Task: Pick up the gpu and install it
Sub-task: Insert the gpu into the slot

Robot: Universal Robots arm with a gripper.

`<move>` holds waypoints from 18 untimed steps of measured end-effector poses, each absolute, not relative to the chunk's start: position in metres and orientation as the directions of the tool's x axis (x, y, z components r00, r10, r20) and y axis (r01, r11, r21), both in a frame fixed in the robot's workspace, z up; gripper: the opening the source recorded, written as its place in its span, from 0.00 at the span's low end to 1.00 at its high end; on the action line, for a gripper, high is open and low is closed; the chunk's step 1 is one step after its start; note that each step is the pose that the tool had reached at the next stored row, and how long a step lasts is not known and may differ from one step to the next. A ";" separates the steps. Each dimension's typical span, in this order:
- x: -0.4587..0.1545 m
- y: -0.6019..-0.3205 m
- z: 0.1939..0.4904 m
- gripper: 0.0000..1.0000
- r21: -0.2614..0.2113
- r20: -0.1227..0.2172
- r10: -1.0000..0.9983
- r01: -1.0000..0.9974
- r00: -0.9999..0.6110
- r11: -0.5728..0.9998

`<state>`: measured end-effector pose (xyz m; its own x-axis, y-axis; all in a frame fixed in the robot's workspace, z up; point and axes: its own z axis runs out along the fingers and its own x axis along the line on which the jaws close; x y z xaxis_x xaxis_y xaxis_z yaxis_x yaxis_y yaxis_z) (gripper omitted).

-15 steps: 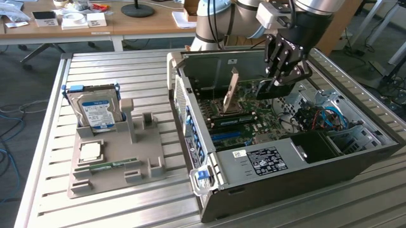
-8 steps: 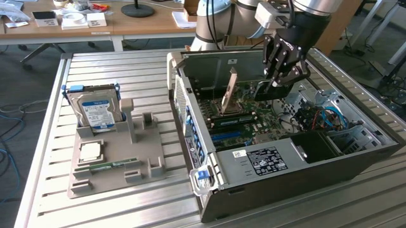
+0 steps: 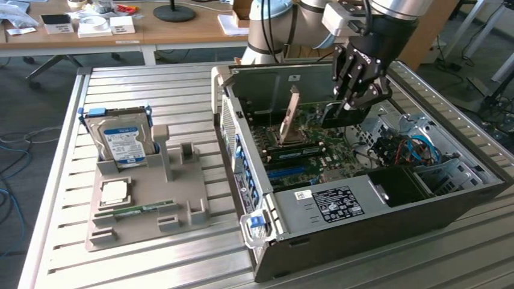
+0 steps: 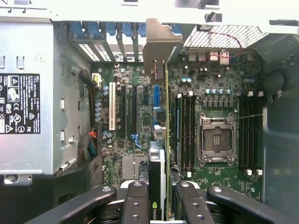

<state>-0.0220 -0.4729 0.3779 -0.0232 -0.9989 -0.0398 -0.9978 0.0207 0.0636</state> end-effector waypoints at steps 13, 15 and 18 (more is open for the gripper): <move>-0.035 -0.472 0.371 0.27 0.064 -0.044 -0.999 -0.998 -0.030 0.027; -0.035 -0.472 0.370 0.27 0.064 -0.053 -0.998 -0.998 -0.030 0.026; -0.036 -0.472 0.370 0.27 0.064 -0.066 -0.997 -0.998 -0.030 0.026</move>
